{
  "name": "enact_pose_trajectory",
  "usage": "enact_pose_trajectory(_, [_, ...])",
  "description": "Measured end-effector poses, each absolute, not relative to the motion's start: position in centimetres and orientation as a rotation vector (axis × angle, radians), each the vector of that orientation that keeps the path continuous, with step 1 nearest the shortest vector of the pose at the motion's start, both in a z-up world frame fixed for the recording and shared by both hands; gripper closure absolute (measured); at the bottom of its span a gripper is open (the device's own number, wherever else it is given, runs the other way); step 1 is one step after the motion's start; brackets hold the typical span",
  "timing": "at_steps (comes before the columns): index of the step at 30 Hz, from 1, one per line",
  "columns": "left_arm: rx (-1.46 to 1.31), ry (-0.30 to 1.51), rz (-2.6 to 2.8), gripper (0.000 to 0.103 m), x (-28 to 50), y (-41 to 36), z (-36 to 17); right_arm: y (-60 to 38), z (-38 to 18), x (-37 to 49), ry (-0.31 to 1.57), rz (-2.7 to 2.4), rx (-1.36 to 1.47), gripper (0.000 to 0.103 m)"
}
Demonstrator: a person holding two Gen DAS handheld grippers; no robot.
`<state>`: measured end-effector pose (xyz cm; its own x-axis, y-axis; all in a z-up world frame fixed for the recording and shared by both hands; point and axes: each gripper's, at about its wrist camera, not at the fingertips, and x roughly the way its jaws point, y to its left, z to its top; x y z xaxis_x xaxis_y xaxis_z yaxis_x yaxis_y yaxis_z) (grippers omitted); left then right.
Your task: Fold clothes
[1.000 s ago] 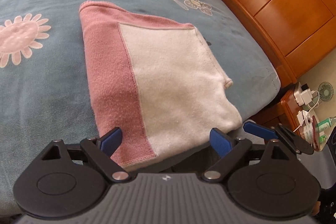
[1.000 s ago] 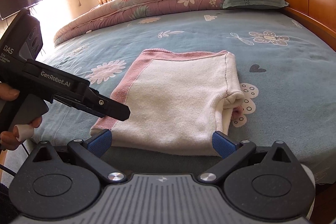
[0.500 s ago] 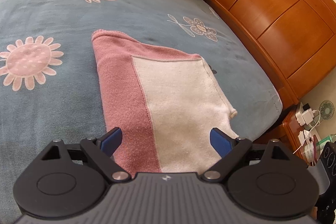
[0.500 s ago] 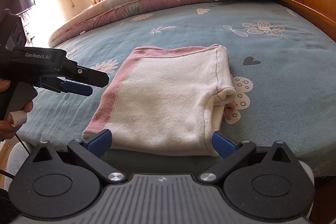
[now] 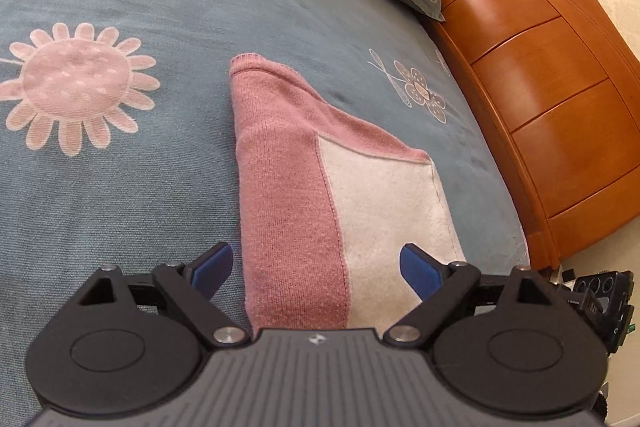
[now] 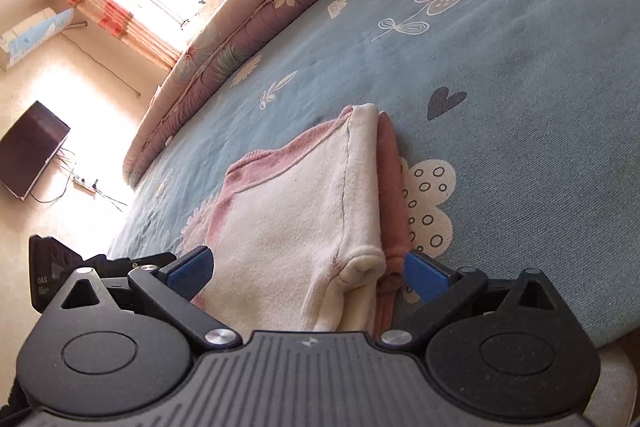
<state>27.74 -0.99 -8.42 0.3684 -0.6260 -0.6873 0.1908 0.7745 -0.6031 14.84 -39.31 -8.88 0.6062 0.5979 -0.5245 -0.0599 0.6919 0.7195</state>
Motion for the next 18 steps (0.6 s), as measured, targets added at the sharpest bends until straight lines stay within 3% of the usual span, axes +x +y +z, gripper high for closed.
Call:
enact_pose_trajectory(9, [-0.561,1.195,-0.584,0.012,30.5,-0.9,-12.1,-40.1,-13.7,21.8,1.037,0.476,0.911,0.0])
enact_pose_trajectory(18, [-0.675,1.195,-0.654,0.008,33.2,-1.8,-13.4,-38.7,-14.1,26.0,1.154,0.57,0.917,0.0])
